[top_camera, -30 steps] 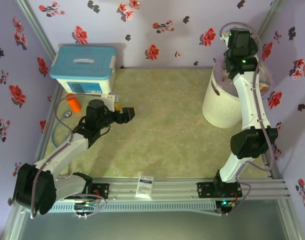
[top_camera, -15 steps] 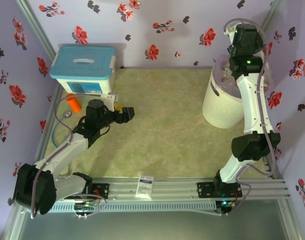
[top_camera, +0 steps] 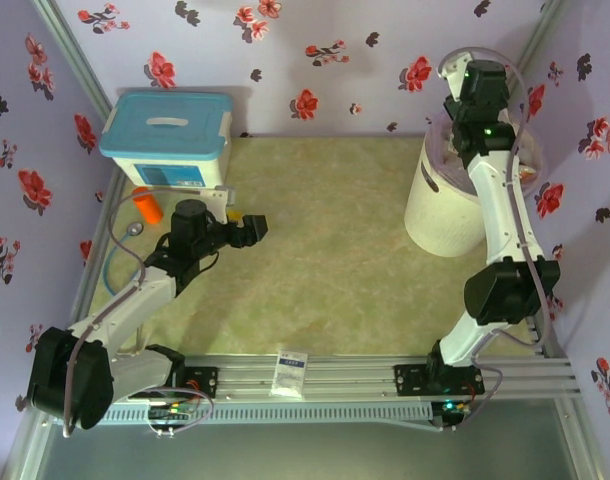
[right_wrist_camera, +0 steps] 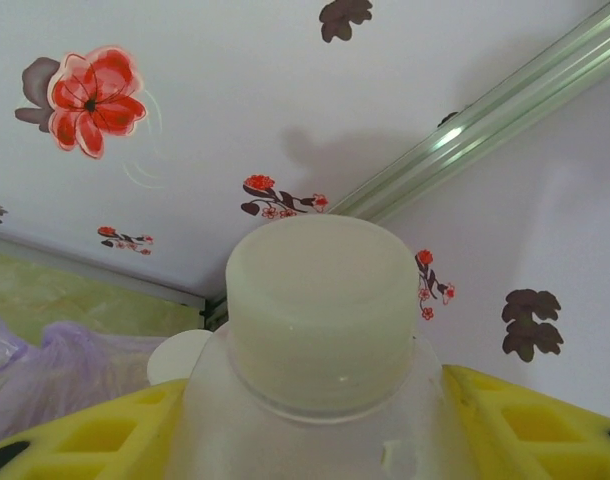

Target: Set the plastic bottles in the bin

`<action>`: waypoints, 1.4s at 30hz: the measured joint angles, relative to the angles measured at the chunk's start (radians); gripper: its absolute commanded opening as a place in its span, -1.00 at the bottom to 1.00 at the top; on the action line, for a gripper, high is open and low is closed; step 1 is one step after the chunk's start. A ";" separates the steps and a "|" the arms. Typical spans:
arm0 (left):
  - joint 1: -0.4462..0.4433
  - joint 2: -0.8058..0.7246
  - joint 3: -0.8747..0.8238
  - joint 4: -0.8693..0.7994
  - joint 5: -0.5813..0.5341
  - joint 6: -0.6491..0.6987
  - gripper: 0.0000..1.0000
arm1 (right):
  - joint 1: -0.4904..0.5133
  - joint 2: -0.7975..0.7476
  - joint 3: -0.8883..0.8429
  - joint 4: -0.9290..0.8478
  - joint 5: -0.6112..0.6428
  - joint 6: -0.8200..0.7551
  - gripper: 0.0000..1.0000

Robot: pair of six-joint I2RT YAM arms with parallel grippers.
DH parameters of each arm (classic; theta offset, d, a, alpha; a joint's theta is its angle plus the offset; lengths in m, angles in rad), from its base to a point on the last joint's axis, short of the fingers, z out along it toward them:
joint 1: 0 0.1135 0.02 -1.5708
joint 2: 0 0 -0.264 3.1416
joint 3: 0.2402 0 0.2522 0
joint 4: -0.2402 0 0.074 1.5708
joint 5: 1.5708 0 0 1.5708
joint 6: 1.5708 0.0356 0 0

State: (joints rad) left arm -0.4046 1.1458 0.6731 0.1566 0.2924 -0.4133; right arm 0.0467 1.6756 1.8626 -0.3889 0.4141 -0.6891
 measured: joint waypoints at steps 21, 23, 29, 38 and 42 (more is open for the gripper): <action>0.000 0.000 0.000 0.000 0.002 0.000 0.75 | -0.035 -0.079 0.035 -0.103 -0.064 0.221 0.64; 0.000 0.000 0.000 0.000 0.004 0.000 0.75 | -0.035 -0.079 0.035 -0.113 -0.064 0.227 0.62; 0.002 0.000 0.000 0.000 0.008 0.000 0.75 | -0.035 -0.074 0.069 -0.164 -0.069 0.269 0.52; 0.004 0.017 0.002 0.003 0.015 -0.028 0.74 | -0.034 -0.108 0.175 -0.396 -0.178 0.519 0.36; 0.004 0.066 0.032 0.009 0.044 -0.061 0.72 | -0.010 -0.169 0.163 -0.502 -0.229 0.624 0.29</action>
State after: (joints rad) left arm -0.4007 1.2118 0.7048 0.1654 0.3363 -0.4740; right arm 0.0372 1.5070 2.0254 -0.8909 0.1852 -0.0654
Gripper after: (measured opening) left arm 0.867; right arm 0.653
